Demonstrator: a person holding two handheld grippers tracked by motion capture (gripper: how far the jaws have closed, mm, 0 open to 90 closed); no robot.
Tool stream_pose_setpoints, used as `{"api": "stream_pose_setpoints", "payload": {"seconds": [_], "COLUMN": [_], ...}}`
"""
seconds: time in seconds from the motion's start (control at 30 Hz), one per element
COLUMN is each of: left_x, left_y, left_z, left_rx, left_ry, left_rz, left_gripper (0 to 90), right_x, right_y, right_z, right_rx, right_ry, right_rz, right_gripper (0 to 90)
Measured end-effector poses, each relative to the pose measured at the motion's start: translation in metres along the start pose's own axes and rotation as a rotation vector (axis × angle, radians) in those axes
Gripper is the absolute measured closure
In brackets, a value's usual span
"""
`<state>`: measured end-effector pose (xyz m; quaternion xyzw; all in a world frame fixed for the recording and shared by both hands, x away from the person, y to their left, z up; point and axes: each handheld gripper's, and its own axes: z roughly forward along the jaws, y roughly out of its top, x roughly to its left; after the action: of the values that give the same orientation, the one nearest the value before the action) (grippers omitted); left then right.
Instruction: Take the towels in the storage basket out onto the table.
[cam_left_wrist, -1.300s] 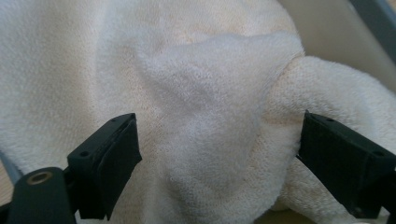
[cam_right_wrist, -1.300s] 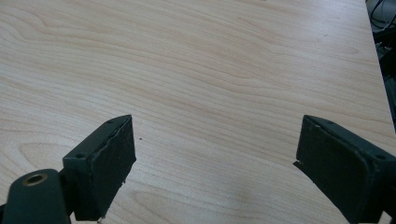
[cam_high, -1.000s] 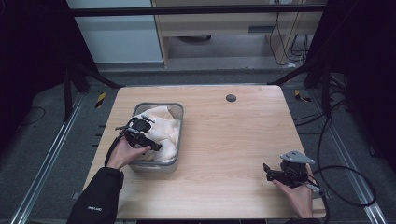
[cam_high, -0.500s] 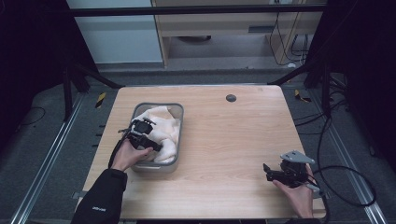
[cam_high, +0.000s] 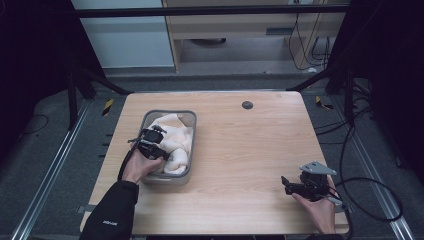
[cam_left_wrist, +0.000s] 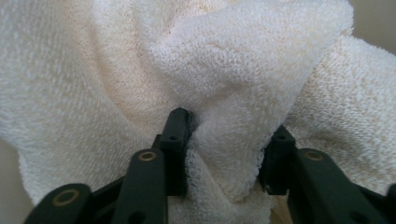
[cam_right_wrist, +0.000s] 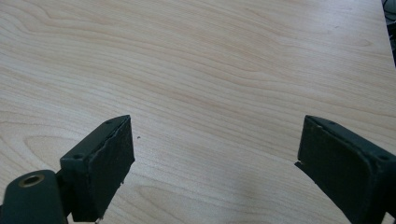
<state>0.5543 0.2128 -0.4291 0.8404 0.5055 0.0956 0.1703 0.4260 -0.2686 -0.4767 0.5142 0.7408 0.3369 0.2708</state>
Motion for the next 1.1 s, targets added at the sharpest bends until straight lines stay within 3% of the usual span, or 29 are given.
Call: {"api": "stream_pose_setpoints", "payload": {"seconds": [0.3,0.83,1.1], "left_x": [0.003,0.004,0.001], "left_y": [-0.001,0.005,0.011], "left_z": [-0.008,-0.067,-0.096], "left_rx": [-0.028,-0.149,-0.2], "left_ry": [-0.005,-0.023,-0.004], "left_rz": [-0.009,0.019,0.055], "left_gripper": [71.9,74.2,74.3], "right_x": [0.0,-0.002,-0.002], "right_y": [0.0,0.0,0.0], "right_z": [0.0,0.0,0.0], "right_rx": [0.004,0.006,0.005], "right_ry": [0.001,-0.003,-0.005], "right_rz": [0.002,0.0,-0.006], "right_gripper": [10.6,10.4,10.3]}}
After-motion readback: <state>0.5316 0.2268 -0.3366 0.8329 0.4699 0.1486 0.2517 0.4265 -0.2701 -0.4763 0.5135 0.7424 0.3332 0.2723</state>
